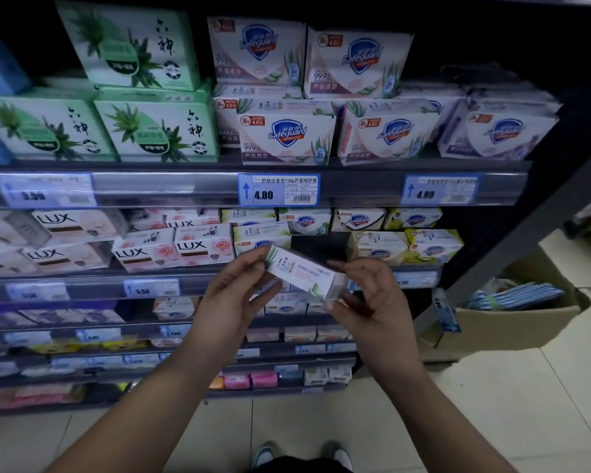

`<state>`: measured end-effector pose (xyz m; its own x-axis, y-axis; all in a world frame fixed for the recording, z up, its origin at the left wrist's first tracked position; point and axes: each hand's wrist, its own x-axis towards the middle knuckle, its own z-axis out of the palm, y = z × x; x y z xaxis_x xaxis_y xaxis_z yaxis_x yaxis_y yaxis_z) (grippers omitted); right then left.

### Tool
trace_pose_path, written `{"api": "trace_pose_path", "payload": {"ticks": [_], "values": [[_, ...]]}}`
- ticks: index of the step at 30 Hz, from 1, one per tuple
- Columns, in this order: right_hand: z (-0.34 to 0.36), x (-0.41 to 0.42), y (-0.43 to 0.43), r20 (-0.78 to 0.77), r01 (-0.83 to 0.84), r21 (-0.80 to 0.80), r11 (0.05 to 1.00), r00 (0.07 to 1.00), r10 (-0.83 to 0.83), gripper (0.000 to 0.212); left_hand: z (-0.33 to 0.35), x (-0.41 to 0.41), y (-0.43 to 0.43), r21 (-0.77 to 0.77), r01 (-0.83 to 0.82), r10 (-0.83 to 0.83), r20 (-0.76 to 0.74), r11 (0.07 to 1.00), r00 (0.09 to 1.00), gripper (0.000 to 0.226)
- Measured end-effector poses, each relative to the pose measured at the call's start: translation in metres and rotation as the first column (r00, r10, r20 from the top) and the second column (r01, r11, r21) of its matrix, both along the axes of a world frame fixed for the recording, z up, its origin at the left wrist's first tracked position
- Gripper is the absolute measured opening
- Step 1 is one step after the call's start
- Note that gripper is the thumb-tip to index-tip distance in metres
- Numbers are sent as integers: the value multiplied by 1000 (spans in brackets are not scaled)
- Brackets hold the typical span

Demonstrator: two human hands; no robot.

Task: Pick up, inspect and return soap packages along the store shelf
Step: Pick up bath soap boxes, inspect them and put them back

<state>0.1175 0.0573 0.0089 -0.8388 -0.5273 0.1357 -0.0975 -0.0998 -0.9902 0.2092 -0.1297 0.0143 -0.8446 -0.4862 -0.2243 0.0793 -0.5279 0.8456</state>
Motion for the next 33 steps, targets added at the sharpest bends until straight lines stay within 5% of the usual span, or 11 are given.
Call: {"api": "trace_pose_path", "payload": {"ticks": [4,8,16,18,21,25,29,33], "values": [[2,3,0,188,76,-116,990,981,-53,25,3,8,3,-330,37,-54,-42,943,998,36],[0,7,-12,608,207,-208,956,793,-39,21,12,8,14,-511,61,-137,-112,857,984,49],[-6,12,-22,711,133,-165,977,703,24,25,17,2,24,-576,-20,-43,-95,817,995,42],[-5,11,-19,634,203,-134,970,770,-73,23,14,4,20,-546,-36,-25,-104,837,994,35],[3,9,-13,248,245,-66,967,943,-222,25,4,4,19,-351,-52,47,-23,935,999,28],[16,11,-13,-106,176,23,984,979,-173,41,-14,-3,22,-55,-20,24,70,998,997,14],[15,12,-17,-182,161,50,986,972,-150,42,-22,-8,21,-15,16,-15,47,1000,999,16],[7,3,-12,-88,214,2,977,973,-213,27,-22,-9,19,-119,-90,91,3,989,996,10]]}}
